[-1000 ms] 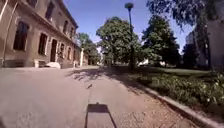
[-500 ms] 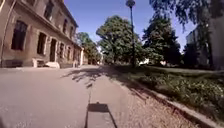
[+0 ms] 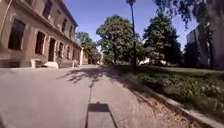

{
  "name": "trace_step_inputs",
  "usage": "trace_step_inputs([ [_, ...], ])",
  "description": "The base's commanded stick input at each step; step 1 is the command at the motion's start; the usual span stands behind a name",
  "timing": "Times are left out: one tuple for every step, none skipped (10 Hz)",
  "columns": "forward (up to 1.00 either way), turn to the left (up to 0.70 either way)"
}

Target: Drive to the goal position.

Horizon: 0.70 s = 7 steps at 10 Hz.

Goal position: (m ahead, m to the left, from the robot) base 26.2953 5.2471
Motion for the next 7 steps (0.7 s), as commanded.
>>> trace_step_inputs([
  [0.70, 0.00],
  [0.70, 0.00],
  [0.70, 0.29],
  [0.70, 0.24],
  [0.70, 0.00],
  [0.70, 0.00],
  [0.70, 0.00],
])
